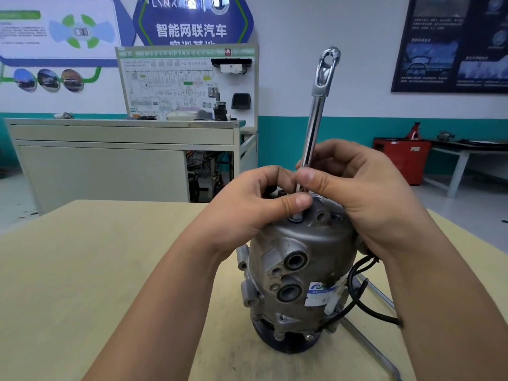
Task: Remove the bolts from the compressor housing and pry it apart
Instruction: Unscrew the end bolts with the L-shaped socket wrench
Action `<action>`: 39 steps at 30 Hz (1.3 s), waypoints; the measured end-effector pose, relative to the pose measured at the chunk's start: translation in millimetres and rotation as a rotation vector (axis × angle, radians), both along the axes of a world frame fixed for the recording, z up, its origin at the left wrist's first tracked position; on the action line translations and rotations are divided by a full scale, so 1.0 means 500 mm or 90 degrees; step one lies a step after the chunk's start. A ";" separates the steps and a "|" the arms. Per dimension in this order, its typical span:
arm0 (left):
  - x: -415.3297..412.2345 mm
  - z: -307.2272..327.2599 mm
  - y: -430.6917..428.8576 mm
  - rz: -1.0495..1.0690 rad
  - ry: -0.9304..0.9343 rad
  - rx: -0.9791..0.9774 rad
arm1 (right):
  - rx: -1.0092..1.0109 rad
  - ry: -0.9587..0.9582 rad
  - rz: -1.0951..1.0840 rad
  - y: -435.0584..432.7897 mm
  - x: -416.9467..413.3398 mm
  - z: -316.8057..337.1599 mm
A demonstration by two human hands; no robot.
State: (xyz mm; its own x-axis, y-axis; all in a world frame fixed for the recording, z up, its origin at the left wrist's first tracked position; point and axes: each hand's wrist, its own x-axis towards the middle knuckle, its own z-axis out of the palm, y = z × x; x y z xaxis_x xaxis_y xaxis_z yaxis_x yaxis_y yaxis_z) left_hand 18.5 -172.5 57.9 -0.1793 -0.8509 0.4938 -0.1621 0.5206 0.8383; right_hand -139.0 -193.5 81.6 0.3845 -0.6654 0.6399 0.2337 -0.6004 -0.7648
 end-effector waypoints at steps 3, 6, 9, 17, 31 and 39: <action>0.000 -0.001 0.000 -0.013 0.028 0.001 | -0.003 0.006 -0.011 0.000 0.000 0.000; 0.003 -0.001 0.001 -0.038 0.018 0.007 | 0.013 0.002 0.014 0.000 0.001 0.000; 0.004 0.002 0.005 -0.066 0.019 0.021 | 0.025 0.008 0.045 -0.001 -0.001 -0.001; 0.006 -0.002 0.000 -0.059 0.019 0.022 | 0.037 0.027 0.062 -0.005 -0.006 -0.003; 0.004 -0.003 -0.002 -0.005 0.020 0.009 | -0.021 0.031 -0.013 -0.005 0.000 -0.006; 0.008 -0.009 -0.008 -0.066 0.054 0.030 | 0.029 -0.003 0.029 -0.009 -0.001 -0.005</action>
